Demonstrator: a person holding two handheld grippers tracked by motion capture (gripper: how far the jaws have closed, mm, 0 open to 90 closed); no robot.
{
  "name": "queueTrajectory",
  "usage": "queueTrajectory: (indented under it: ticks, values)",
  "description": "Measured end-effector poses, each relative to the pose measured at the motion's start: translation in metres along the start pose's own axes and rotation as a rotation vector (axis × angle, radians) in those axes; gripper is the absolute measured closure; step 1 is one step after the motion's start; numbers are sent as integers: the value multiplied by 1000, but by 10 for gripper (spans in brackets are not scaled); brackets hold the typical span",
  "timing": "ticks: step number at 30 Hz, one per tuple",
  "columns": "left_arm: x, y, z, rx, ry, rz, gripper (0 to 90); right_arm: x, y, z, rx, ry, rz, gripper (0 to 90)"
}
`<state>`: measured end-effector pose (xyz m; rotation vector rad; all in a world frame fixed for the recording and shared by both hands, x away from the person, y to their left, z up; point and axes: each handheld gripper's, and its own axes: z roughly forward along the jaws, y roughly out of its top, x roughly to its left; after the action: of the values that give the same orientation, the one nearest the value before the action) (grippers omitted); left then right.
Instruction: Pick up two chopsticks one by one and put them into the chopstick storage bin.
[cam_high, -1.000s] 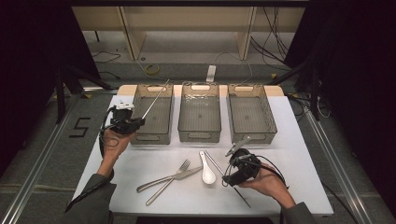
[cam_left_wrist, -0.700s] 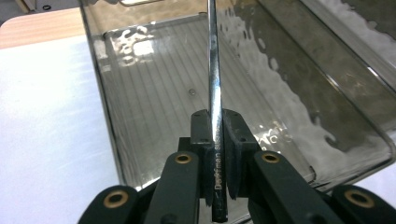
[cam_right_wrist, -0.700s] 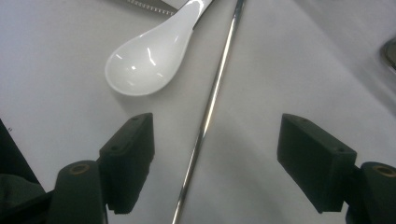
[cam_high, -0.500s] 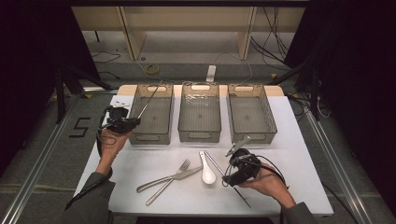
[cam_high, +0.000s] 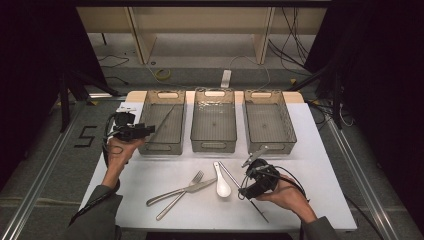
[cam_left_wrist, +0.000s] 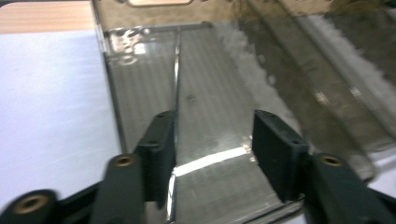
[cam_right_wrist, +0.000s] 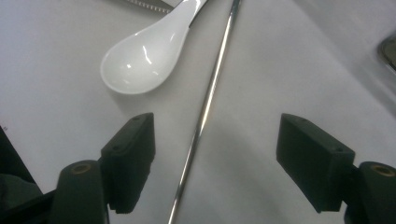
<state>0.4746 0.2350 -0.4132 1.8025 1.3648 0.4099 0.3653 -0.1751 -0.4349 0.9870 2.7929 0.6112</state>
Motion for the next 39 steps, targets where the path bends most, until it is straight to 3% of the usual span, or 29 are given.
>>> queueTrajectory:
  ticks: [3,5,11,17,21,25,33,35,39]
  values:
    - [-8,1,-5,-17,-42,19,364,-1,0,0,9,-8,7,309]
    - [-13,0,-9,-43,-45,28,305,-2,0,0,15,-18,8,312]
    - [-32,-5,-21,-89,-109,92,257,-4,0,2,37,-36,9,324]
    - [-51,-16,-28,-92,-171,138,224,-2,2,4,65,-30,0,377]
    - [-67,-29,-30,-68,-212,173,203,1,4,7,93,-22,-11,427]
    - [-82,-37,-32,-75,-216,239,185,2,7,10,114,-12,-18,468]
    - [-93,-50,-42,-107,-261,245,160,2,10,17,156,-11,-20,530]
    - [-94,-55,-44,-102,-271,231,156,2,11,18,161,-8,-31,546]
    - [-98,-61,-48,-92,-278,239,155,4,13,21,167,-8,-41,584]
